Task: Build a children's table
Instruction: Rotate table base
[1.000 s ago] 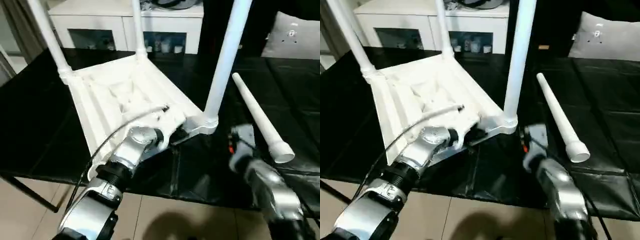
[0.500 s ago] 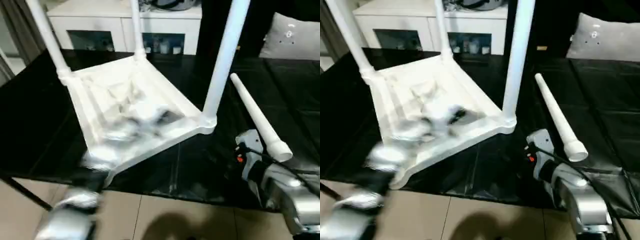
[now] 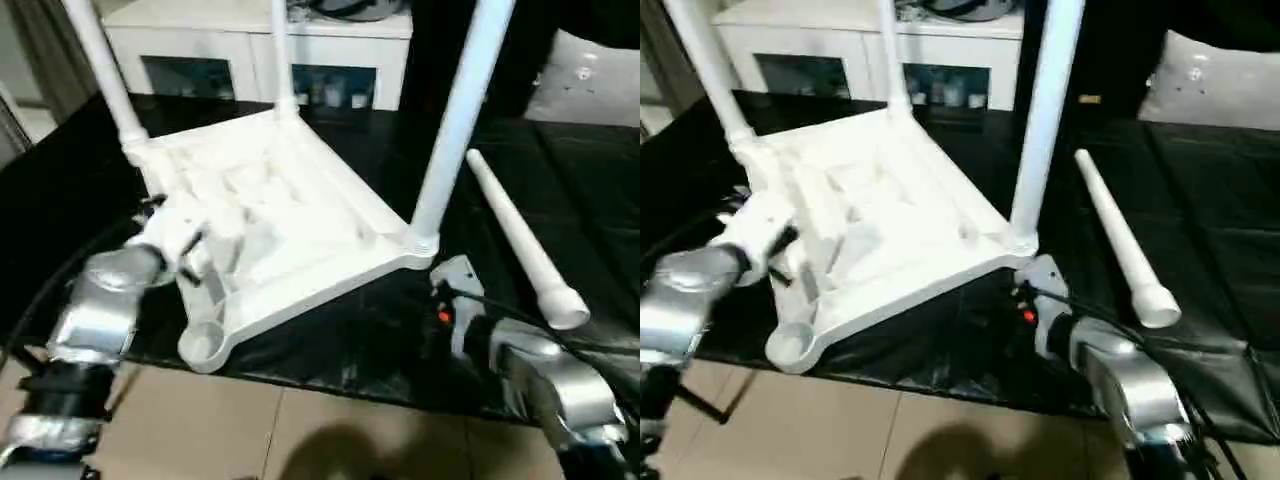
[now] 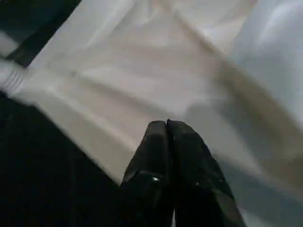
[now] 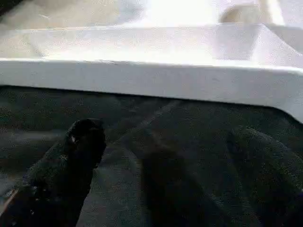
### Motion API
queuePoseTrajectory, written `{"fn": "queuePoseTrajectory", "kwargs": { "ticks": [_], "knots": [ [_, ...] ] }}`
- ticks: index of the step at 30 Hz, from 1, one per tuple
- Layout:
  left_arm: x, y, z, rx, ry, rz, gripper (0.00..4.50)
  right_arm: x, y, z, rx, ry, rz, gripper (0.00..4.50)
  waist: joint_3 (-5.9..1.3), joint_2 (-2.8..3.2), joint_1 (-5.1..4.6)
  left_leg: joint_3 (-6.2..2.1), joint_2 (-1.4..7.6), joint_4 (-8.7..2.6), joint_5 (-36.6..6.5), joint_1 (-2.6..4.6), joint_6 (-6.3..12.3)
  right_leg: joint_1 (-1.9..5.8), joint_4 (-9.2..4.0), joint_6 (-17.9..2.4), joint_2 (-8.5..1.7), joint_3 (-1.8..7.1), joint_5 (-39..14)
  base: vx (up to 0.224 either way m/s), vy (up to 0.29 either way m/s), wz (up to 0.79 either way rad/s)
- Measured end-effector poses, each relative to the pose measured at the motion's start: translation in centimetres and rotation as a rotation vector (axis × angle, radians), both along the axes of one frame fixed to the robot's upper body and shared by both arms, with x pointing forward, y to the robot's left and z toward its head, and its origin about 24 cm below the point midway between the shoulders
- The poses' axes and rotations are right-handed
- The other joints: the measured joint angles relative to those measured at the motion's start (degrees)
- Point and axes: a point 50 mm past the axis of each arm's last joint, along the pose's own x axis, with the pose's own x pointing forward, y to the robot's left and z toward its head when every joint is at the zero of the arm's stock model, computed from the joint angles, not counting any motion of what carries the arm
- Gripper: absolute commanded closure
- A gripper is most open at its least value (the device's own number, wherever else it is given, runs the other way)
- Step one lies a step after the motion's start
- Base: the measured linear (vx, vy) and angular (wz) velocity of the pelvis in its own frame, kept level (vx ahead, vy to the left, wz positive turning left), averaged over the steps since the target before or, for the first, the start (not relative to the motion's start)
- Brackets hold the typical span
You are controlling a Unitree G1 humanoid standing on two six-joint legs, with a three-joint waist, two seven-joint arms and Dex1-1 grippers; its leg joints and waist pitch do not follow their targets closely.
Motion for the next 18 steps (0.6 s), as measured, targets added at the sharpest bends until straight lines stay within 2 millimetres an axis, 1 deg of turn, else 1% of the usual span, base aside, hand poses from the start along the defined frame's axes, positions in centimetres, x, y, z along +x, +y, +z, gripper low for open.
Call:
{"fn": "queuePoseTrajectory", "kwargs": {
  "ticks": [2,5,8,11,13,15,18],
  "knots": [
    [-0.2,0.3,-0.4,0.031,0.031,0.017,4.48,0.5,0.3,-0.1,-0.018,-0.013,-0.027,0.0,0.0,0.0,-0.07,0.0,0.0,0.0,0.0,0.0,-0.01,0.0,0.01,0.0,0.0,0.01,0.0,0.0,0.0,0.0],
    [-0.6,1.1,-0.8,0.091,0.084,0.029,4.48,1.5,1.3,-0.2,-0.011,-0.038,-0.058,0.0,0.01,0.0,-0.13,-0.01,0.01,0.0,0.0,0.03,-0.05,-0.02,0.11,0.0,0.01,0.02,0.0,0.0,0.0,0.0],
    [-0.8,0.8,-1.1,0.096,0.115,0.0,4.48,2.0,2.0,-0.3,0.006,-0.043,-0.062,0.0,0.0,-0.01,-0.1,-0.01,0.0,0.0,0.0,0.02,-0.05,-0.02,0.11,-0.1,0.02,0.04,0.1,0.0,0.0,0.0],
    [-1.2,-0.2,-1.6,0.065,0.184,-0.107,4.48,3.1,2.8,-0.4,0.016,-0.042,-0.087,0.0,0.01,-0.04,-0.07,-0.01,0.0,0.04,0.1,0.04,-0.09,-0.01,0.15,-0.2,0.01,0.07,0.1,0.0,0.0,0.0],
    [-1.8,-1.4,-2.0,0.039,0.259,-0.227,4.48,4.1,3.4,-0.5,0.005,-0.032,-0.107,0.0,0.04,-0.08,-0.17,0.0,0.0,0.05,0.1,0.07,-0.19,-0.03,0.2,-0.3,0.02,0.09,0.2,0.0,0.0,0.0],
    [-2.2,-2.5,-2.2,0.014,0.308,-0.322,4.48,4.8,3.4,-0.6,-0.021,-0.026,-0.124,0.0,0.05,-0.1,-0.17,0.0,0.0,0.04,0.1,0.11,-0.27,-0.03,0.26,-0.4,0.02,0.11,0.2,0.0,0.0,0.0],
    [-2.4,-3.1,-2.2,0.005,0.368,-0.415,4.48,5.0,3.6,-1.3,-0.038,-0.004,-0.134,0.0,0.09,-0.16,-0.08,-0.01,0.02,0.04,0.2,0.16,-0.33,-0.03,0.37,-0.4,0.02,0.1,0.2,0.0,0.0,0.0]
  ]
}}
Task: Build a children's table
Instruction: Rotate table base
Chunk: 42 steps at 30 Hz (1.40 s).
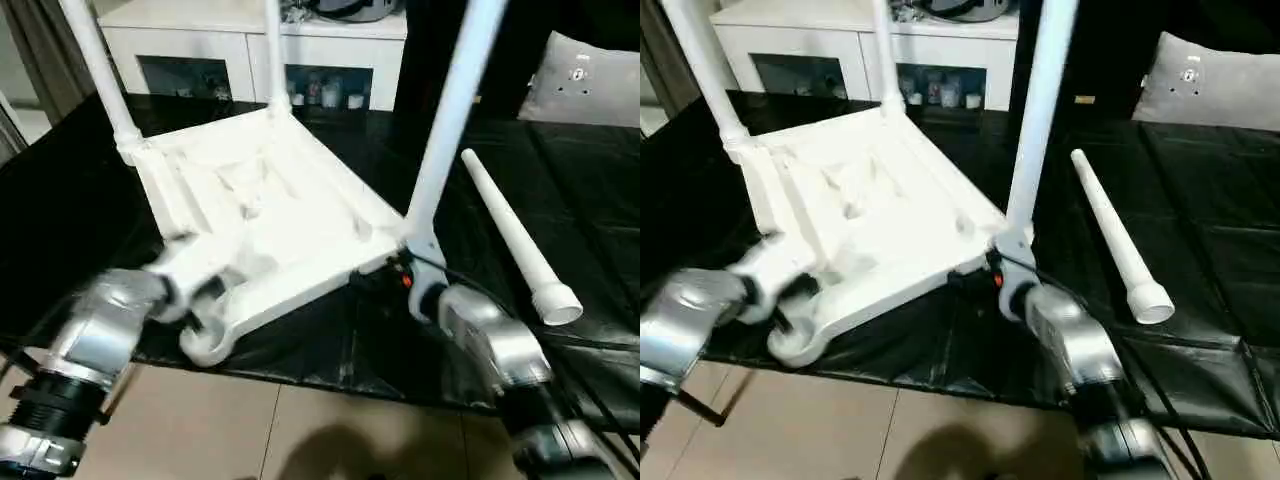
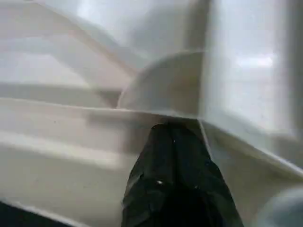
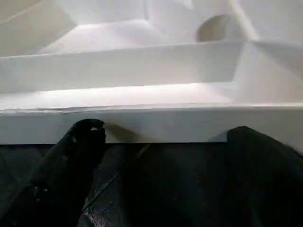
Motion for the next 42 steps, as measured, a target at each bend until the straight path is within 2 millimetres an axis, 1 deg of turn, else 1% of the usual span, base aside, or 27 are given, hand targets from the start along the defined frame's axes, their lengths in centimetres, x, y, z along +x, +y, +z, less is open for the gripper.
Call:
{"fn": "queuePoseTrajectory", "kwargs": {
  "ticks": [5,8,11,12,14,15,18,21,24,28,29,31,32,33,35,37,39,41,42],
  "knots": [
    [-0.1,-0.6,0.4,-0.023,0.07,-0.12,4.48,0.4,-0.2,-0.4,-0.025,-0.006,-0.01,0.0,0.01,-0.08,-0.24,0.08,-0.02,0.03,0.0,0.06,-0.01,0.01,0.04,0.0,0.0,0.12,0.0,0.0,0.0,0.0],
    [-0.1,-2.3,0.2,-0.121,0.109,-0.197,4.48,0.9,-0.8,-0.4,-0.039,-0.018,-0.047,0.0,0.04,-0.14,-0.7,0.11,-0.03,0.04,0.0,0.04,-0.01,-0.01,0.06,-0.1,0.0,0.15,0.0,0.0,0.0,0.0],
    [0.4,-5.2,0.0,-0.234,0.123,-0.272,4.48,1.5,-2.2,-0.2,-0.07,-0.031,-0.116,0.0,0.05,-0.14,-0.85,0.11,-0.04,0.06,0.0,0.01,-0.01,-0.06,0.13,-0.1,-0.01,0.15,0.1,0.0,0.0,0.0],
    [0.5,-6.2,-0.1,-0.262,0.121,-0.299,4.48,1.8,-2.4,0.0,-0.074,-0.041,-0.129,0.0,0.04,-0.14,-0.98,0.11,-0.03,0.06,0.0,-0.02,-0.01,-0.1,0.18,-0.1,-0.01,0.15,0.1,0.0,0.0,0.0],
    [0.8,-7.7,-0.3,-0.296,0.114,-0.336,4.48,1.9,-2.7,0.3,-0.078,-0.06,-0.145,0.0,0.04,-0.14,-1.49,0.11,-0.02,0.06,0.0,0.01,-0.01,-0.13,0.31,-0.2,-0.01,0.14,0.0,0.0,0.0,0.0],
    [1.1,-8.8,-0.5,-0.325,0.1,-0.339,4.48,2.0,-3.1,0.4,-0.083,-0.067,-0.163,0.0,0.05,-0.12,-1.53,0.11,-0.03,0.06,0.0,-0.05,0.0,-0.21,0.35,-0.2,-0.01,0.15,0.0,0.0,0.0,0.0],
    [2.0,-10.8,-1.0,-0.348,0.04,-0.306,4.48,2.1,-3.6,0.6,-0.086,-0.083,-0.193,0.0,0.05,-0.12,-1.61,0.11,-0.02,0.14,0.0,-0.14,0.05,-0.34,0.51,-0.2,-0.01,0.15,-0.1,0.0,0.0,0.0],
    [3.0,-12.0,-1.2,-0.341,-0.038,-0.247,4.48,2.2,-3.9,0.7,-0.083,-0.095,-0.219,0.0,0.05,-0.12,-1.62,0.11,-0.01,0.16,0.1,-0.16,0.21,-0.39,0.54,-0.1,0.01,0.14,-0.1,0.0,0.0,0.0],
    [3.5,-12.4,-1.4,-0.328,-0.096,-0.212,4.48,2.1,-4.0,0.5,-0.067,-0.092,-0.243,0.0,0.05,-0.13,-1.52,0.1,0.0,0.18,0.2,-0.16,0.31,-0.39,0.54,-0.1,0.02,0.13,-0.1,0.0,0.0,0.0],
    [3.6,-12.8,-1.5,-0.35,-0.133,-0.205,4.48,1.5,-4.5,0.3,-0.027,-0.094,-0.272,0.0,0.09,-0.19,-1.23,0.1,-0.01,0.23,0.2,-0.21,0.32,-0.39,0.53,-0.1,-0.01,0.13,-0.1,0.0,0.0,0.0],
    [3.7,-12.9,-1.5,-0.368,-0.152,-0.192,4.48,1.4,-4.7,0.5,-0.005,-0.102,-0.282,0.0,0.1,-0.2,-1.11,0.1,-0.01,0.26,0.2,-0.27,0.32,-0.42,0.52,-0.1,-0.01,0.13,-0.1,0.0,0.0,0.0],
    [3.8,-13.4,-1.2,-0.464,-0.183,-0.136,4.48,1.3,-5.3,1.1,0.0,-0.133,-0.311,0.0,0.1,-0.21,-0.8,0.1,-0.01,0.32,0.2,-0.34,0.33,-0.45,0.52,-0.1,-0.03,0.12,-0.1,0.0,0.0,0.0],
    [3.9,-13.6,-0.8,-0.517,-0.205,-0.112,4.17,1.2,-5.6,1.4,-0.01,-0.151,-0.321,0.0,0.11,-0.22,-0.63,0.1,-0.01,0.33,0.2,-0.34,0.33,-0.46,0.52,-0.1,-0.03,0.13,-0.1,0.0,0.0,0.0],
    [4.0,-13.6,-0.2,-0.564,-0.236,-0.093,4.17,1.2,-6.0,2.0,-0.014,-0.18,-0.336,0.0,0.11,-0.21,-0.38,0.1,0.0,0.32,0.2,-0.32,0.33,-0.45,0.53,-0.1,-0.04,0.13,-0.1,0.0,0.0,0.0],
    [4.1,-13.3,0.5,-0.608,-0.269,-0.063,4.09,1.1,-6.5,2.8,-0.023,-0.225,-0.378,0.0,0.1,-0.21,-0.36,0.1,0.02,0.28,0.2,-0.29,0.33,-0.46,0.54,0.0,-0.01,0.12,-0.2,0.0,0.0,0.0],
    [3.9,-13.0,1.2,-0.656,-0.298,-0.038,3.89,0.9,-7.0,3.4,-0.043,-0.258,-0.41,0.0,0.11,-0.21,-0.39,0.11,0.02,0.23,0.2,-0.26,0.33,-0.48,0.55,0.0,0.01,0.12,-0.2,0.0,0.0,0.0],
    [3.6,-12.5,1.5,-0.698,-0.326,0.01,3.69,0.3,-7.0,3.6,-0.059,-0.256,-0.43,0.0,0.1,-0.21,-0.46,0.12,0.03,0.21,0.2,-0.25,0.32,-0.48,0.54,0.0,0.02,0.12,-0.2,0.0,0.0,0.0],
    [3.6,-11.7,1.8,-0.716,-0.372,0.081,3.57,-0.3,-6.5,3.6,-0.05,-0.234,-0.434,0.0,0.1,-0.21,-0.69,0.11,0.03,0.2,0.2,-0.25,0.32,-0.48,0.54,0.0,0.03,0.11,-0.2,0.0,0.0,0.0],
    [3.7,-11.1,2.1,-0.719,-0.409,0.132,3.43,-0.7,-6.0,3.5,-0.052,-0.217,-0.431,0.0,0.11,-0.21,-0.79,0.11,0.02,0.2,0.2,-0.28,0.32,-0.49,0.52,0.0,0.03,0.11,-0.2,0.0,0.0,0.0]
  ]
}}
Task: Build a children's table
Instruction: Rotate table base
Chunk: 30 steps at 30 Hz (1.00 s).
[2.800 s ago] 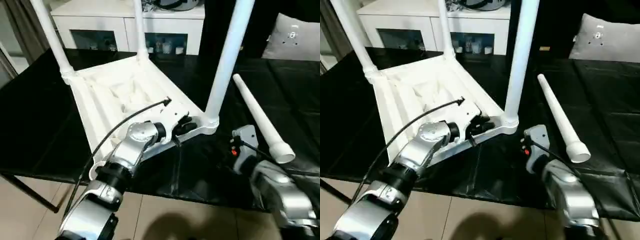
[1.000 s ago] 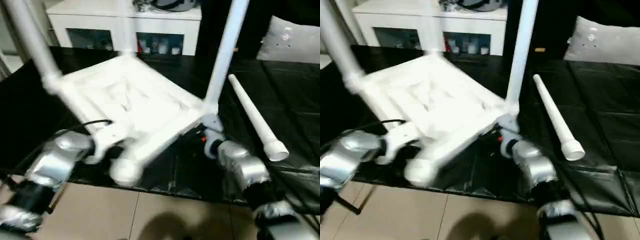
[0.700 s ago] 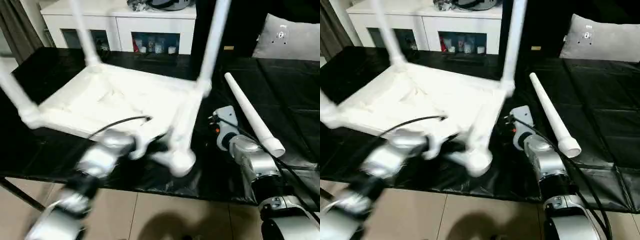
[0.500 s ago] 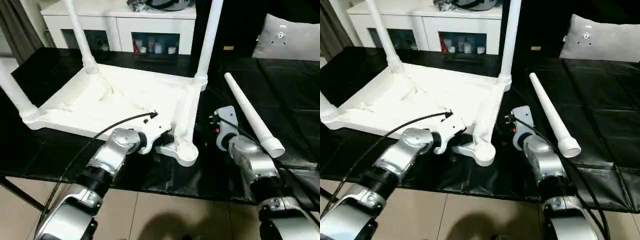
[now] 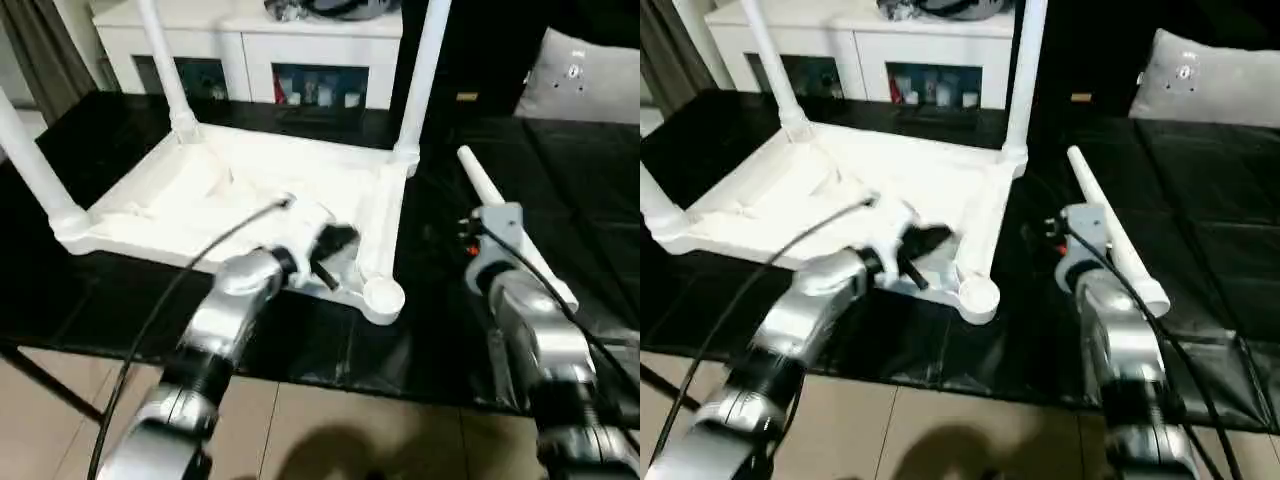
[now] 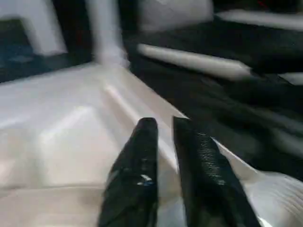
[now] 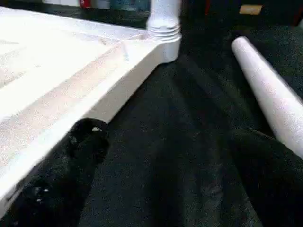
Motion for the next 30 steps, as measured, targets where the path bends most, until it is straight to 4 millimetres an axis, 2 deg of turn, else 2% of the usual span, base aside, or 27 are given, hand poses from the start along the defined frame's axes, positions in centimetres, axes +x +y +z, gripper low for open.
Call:
{"fn": "queuePoseTrajectory", "kwargs": {
  "ticks": [4,8,11,13,15,18,20,22,26,30],
  "knots": [
    [0.0,2.5,0.4,-0.034,0.0,0.188,3.14,-1.1,1.5,0.3,0.037,0.018,-0.003,0.0,0.11,-0.19,-0.41,0.0,-0.01,0.0,-0.1,0.03,-0.13,0.03,-0.02,0.0,0.0,-0.01,0.0,0.0,0.0,0.0],
    [-0.7,4.1,0.8,-0.02,-0.028,0.247,2.82,-1.6,2.4,1.6,0.091,-0.075,0.081,0.0,0.25,-0.89,-0.44,-0.03,0.0,-0.03,-0.2,-0.02,-0.31,0.02,-0.13,0.1,-0.01,-0.04,0.0,0.0,0.0,0.0],
    [-1.0,5.0,1.2,-0.005,-0.063,0.322,2.68,-1.9,2.4,1.7,0.074,-0.077,0.082,0.0,0.27,-1.07,-0.44,-0.04,-0.01,-0.05,-0.2,-0.09,-0.3,0.07,-0.32,0.2,0.0,-0.04,0.0,0.0,0.0,0.0],
    [-1.4,6.0,1.1,0.033,-0.005,0.4,2.59,-2.2,2.3,1.3,0.064,-0.058,0.058,0.0,0.25,-1.03,-0.41,-0.03,-0.03,-0.05,-0.2,-0.11,-0.25,0.1,-0.35,0.2,-0.01,0.01,0.0,0.0,0.0,0.0],
    [-2.1,6.7,0.0,0.059,0.082,0.415,2.49,-2.5,2.2,1.0,0.07,-0.039,0.037,0.0,0.24,-1.02,-0.39,-0.03,-0.03,-0.13,-0.2,-0.1,-0.24,0.07,-0.35,0.2,0.0,0.0,0.0,0.0,0.0,0.0],
    [-3.1,6.7,-1.2,0.072,0.092,0.403,2.39,-2.7,2.2,0.7,0.13,-0.025,0.019,0.0,0.25,-1.03,-0.29,-0.04,-0.02,-0.17,-0.2,-0.14,-0.23,0.03,-0.35,0.3,0.02,-0.01,-0.1,0.0,0.0,0.0],
    [-3.2,6.2,-1.2,0.05,0.091,0.41,2.32,-2.9,2.3,0.7,0.101,-0.027,0.035,0.0,0.25,-1.05,-0.14,-0.04,-0.03,-0.15,-0.2,-0.12,-0.23,0.05,-0.35,0.2,0.01,0.0,-0.1,0.0,0.0,0.0],
    [-3.4,6.0,-1.0,0.041,0.076,0.413,2.04,-2.9,2.5,0.8,0.036,-0.039,0.029,0.0,0.27,-1.08,-0.08,-0.04,-0.03,-0.15,-0.2,-0.05,-0.26,0.09,-0.34,0.2,0.01,0.01,0.0,0.0,0.0,0.0],
    [-3.8,6.1,-1.2,0.048,0.079,0.426,2.04,-3.1,2.3,1.1,0.013,-0.044,0.015,0.0,0.28,-1.09,-0.16,-0.04,-0.04,-0.15,-0.2,-0.03,-0.27,0.11,-0.34,0.3,0.01,0.01,-0.1,0.0,0.0,0.0],
    [-4.3,5.4,-0.9,0.04,0.071,0.413,2.04,-3.5,2.3,1.5,0.013,-0.054,0.049,0.0,0.31,-1.62,-0.27,-0.08,0.02,-0.16,-0.2,-0.02,-0.28,0.13,-0.37,0.3,0.08,-0.04,-0.1,0.0,0.0,0.0]
  ]
}}
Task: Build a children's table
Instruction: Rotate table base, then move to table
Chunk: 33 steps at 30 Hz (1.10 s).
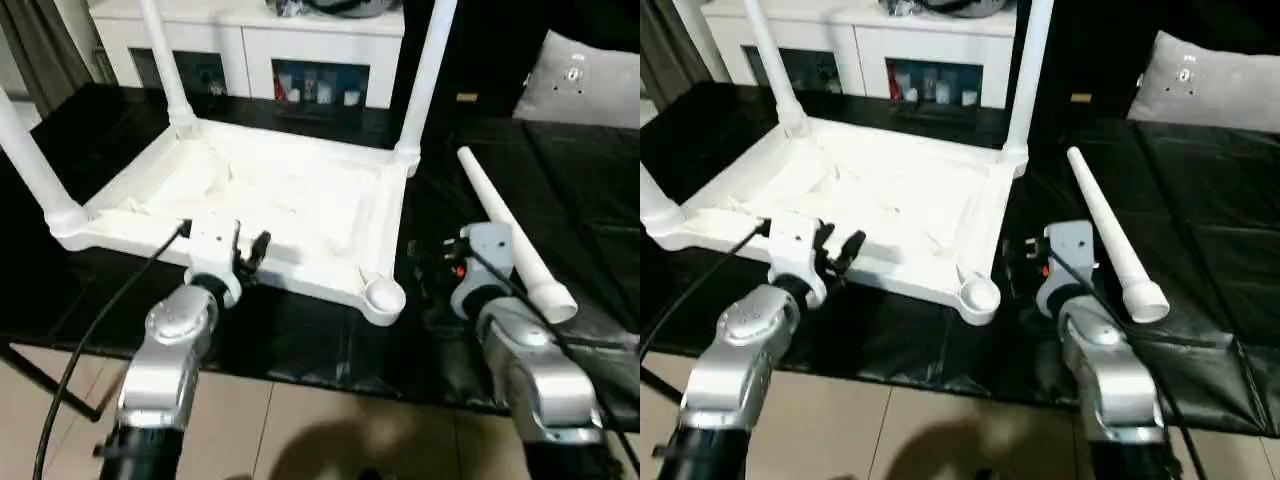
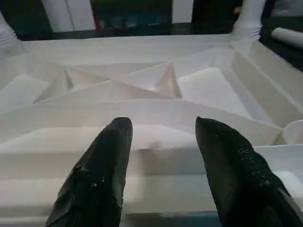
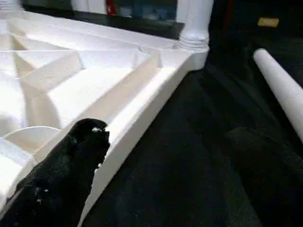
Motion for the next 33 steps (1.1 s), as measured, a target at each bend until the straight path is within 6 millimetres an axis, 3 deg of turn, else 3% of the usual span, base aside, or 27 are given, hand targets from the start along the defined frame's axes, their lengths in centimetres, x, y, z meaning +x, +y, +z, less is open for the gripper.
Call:
{"fn": "queuePoseTrajectory", "kwargs": {
  "ticks": [2,4,6,8,9,10,11,12,13,14,15,16,17,18,19,20,22,25,27,30,32,33],
  "knots": [
    [0.0,0.0,0.0,-0.009,-0.003,0.015,2.04,0.0,0.1,0.0,0.011,0.002,0.004,0.0,-0.01,0.03,-0.55,-0.17,0.23,-0.01,0.0,0.09,-0.01,0.14,-0.46,0.0,0.31,-0.06,0.0,0.0,0.0,0.0],
    [0.0,0.2,0.0,-0.015,-0.004,0.031,2.04,0.0,0.2,-0.1,0.017,-0.003,0.011,0.0,-0.03,0.08,-1.07,-0.61,1.04,0.01,0.0,0.19,-0.11,0.53,-0.88,0.0,1.14,-0.2,0.1,0.0,0.0,0.0],
    [0.0,0.4,0.1,-0.013,-0.006,0.044,2.04,0.0,0.5,0.1,0.018,-0.021,0.028,0.0,-0.2,-0.44,-1.52,-0.96,1.35,0.08,0.2,0.49,-0.35,0.3,0.74,-0.9,1.75,0.33,-0.5,0.024,-0.073,0.04],
    [0.0,0.5,0.1,-0.012,-0.007,0.05,2.04,0.0,0.7,0.1,0.018,-0.02,0.044,0.0,-0.32,-1.08,-1.66,-0.79,1.37,0.08,0.2,0.89,-0.32,-0.18,2.44,-2.3,1.79,0.35,-1.8,0.026,-0.105,0.05],
    [0.1,0.5,0.2,-0.012,-0.01,0.051,2.04,0.0,0.6,0.1,0.015,-0.016,0.044,0.0,-0.29,-1.34,-1.3,-0.51,0.97,1.64,-1.1,0.26,2.37,-0.32,2.54,-2.8,2.04,0.1,-2.1,0.0,-0.117,-0.04],
    [0.1,0.3,0.2,-0.019,-0.012,0.048,2.04,-0.1,0.4,0.0,0.01,-0.012,0.038,0.0,-0.22,-1.47,-0.97,-0.38,0.45,3.96,-2.7,-0.55,5.13,-0.29,2.41,-2.9,2.16,0.0,-2.2,0.0,-0.117,-0.04],
    [0.1,-0.2,0.2,-0.023,-0.01,0.033,2.04,-0.1,0.2,-0.1,0.01,-0.009,0.03,0.0,-0.2,-1.52,-0.79,-0.33,-0.79,5.27,-3.4,-0.88,6.29,-0.21,2.28,-3.1,2.32,-0.05,-2.1,-0.013,-0.106,0.0],
    [0.1,-0.5,0.2,-0.026,-0.01,0.022,2.04,-0.1,0.0,0.0,0.011,-0.01,0.022,0.0,-0.33,-1.2,-0.69,-0.3,-2.14,5.02,-3.6,-0.89,6.8,-0.16,1.99,-3.3,3.03,-0.36,-2.0,-0.013,-0.103,0.03],
    [0.2,-0.5,0.3,-0.02,-0.013,0.02,2.04,-0.1,0.1,-0.1,0.015,-0.006,0.021,0.0,-0.37,-0.76,-0.59,-1.78,-1.91,4.32,-3.7,-1.04,5.99,0.25,0.93,-3.5,4.05,-1.32,-1.4,-0.013,-0.103,0.03],
    [0.2,-0.2,0.3,-0.016,-0.012,0.027,2.04,-0.1,0.2,-0.1,0.018,-0.006,0.026,0.0,-0.47,-0.4,-0.79,-2.45,-0.91,3.72,-2.9,-0.82,4.46,0.58,-0.14,-3.0,4.5,-2.33,-1.4,0.009,-0.116,-0.02],
    [0.2,0.0,0.3,-0.01,-0.014,0.032,2.04,-0.1,0.4,0.0,0.022,-0.01,0.028,0.0,-0.57,-0.22,-1.01,-2.85,0.23,3.24,-2.1,-0.8,1.48,-0.12,2.27,-0.1,4.72,-2.13,-3.2,0.017,-0.133,-0.02],
    [0.3,0.2,0.3,-0.008,-0.012,0.038,2.04,-0.1,0.6,0.0,0.027,-0.01,0.033,0.0,-0.73,-0.58,-1.11,-2.87,0.15,3.5,-2.1,-0.82,1.36,-1.0,5.83,0.8,3.87,0.21,-4.3,0.017,-0.133,-0.02],
    [0.3,0.5,0.3,-0.003,-0.013,0.047,2.04,-0.1,0.7,0.0,0.032,-0.01,0.037,0.0,-1.12,-1.32,-1.09,-2.78,-0.36,3.83,-2.2,-0.98,1.38,-1.22,7.58,-0.2,2.31,3.36,-4.9,-0.009,-0.112,0.05],
    [0.3,0.9,0.4,-0.007,-0.017,0.067,2.04,0.0,0.8,0.1,0.036,-0.016,0.04,0.0,-1.3,-1.9,-0.31,-2.48,-0.22,4.22,-2.2,-1.37,1.6,-1.55,7.96,-0.4,1.97,4.01,-5.9,-0.032,-0.137,-0.06],
    [0.4,0.8,0.3,-0.007,-0.008,0.068,2.04,-0.1,0.6,0.0,0.03,-0.01,0.034,0.0,-1.22,-1.81,0.06,-2.89,-1.01,4.3,-1.8,-2.22,3.84,-1.49,7.88,-0.4,1.97,3.62,-5.8,-0.032,-0.137,-0.06],
    [0.4,0.5,0.2,-0.016,-0.001,0.062,2.04,-0.2,0.1,-0.3,0.014,0.001,0.022,0.0,-1.13,-1.95,0.8,-2.78,-1.05,3.5,-1.7,-1.8,4.39,-1.44,7.49,-0.8,2.08,3.59,-5.5,-0.067,-0.183,-0.04],
    [0.3,-0.1,0.2,-0.015,0.0,0.035,2.04,-0.2,-0.4,-0.2,0.0,-0.001,0.012,0.0,-0.79,-1.45,1.54,-3.14,-0.9,1.97,-0.8,-1.35,3.52,-1.15,6.36,-0.7,2.81,3.5,-4.8,-0.089,-0.153,0.05],
    [0.3,-0.3,0.3,-0.004,-0.013,0.015,2.04,-0.2,-0.7,0.2,-0.014,-0.013,0.037,0.0,-0.38,-0.91,1.53,-3.14,-0.45,1.03,0.3,-0.94,1.15,-0.87,5.61,0.0,3.0,2.96,-4.3,-0.101,-0.064,-0.04],
    [0.3,-0.4,0.4,0.0,-0.024,0.006,2.04,-0.3,-0.8,0.5,-0.017,-0.03,0.053,0.0,0.08,0.11,1.08,-3.1,0.49,0.64,0.4,-0.45,0.35,0.27,3.7,0.1,3.0,1.67,-4.1,-0.078,0.034,0.01],
    [0.4,-0.5,0.5,0.005,-0.031,-0.001,2.04,-0.3,-0.6,0.8,-0.006,-0.046,0.063,0.0,0.61,0.99,-0.2,-3.12,1.77,-0.36,0.4,0.44,-0.01,2.43,0.33,0.0,2.72,-0.24,-3.9,-0.058,0.079,-0.02],
    [0.4,-0.5,0.6,0.004,-0.04,-0.011,2.04,-0.1,-0.6,1.0,0.006,-0.056,0.039,0.0,1.01,0.9,-0.46,-2.57,1.81,-0.37,0.6,0.76,-0.45,2.93,1.03,0.0,2.37,0.19,-3.8,-0.063,0.066,-0.04],
    [0.4,-0.6,0.6,0.004,-0.043,-0.019,2.04,-0.1,-0.6,1.0,0.008,-0.055,0.021,0.0,1.31,0.25,-0.21,-1.55,1.35,-0.3,0.8,1.5,-0.8,2.77,2.83,0.0,1.62,0.99,-3.9,-0.071,0.033,0.02]
  ]
}}
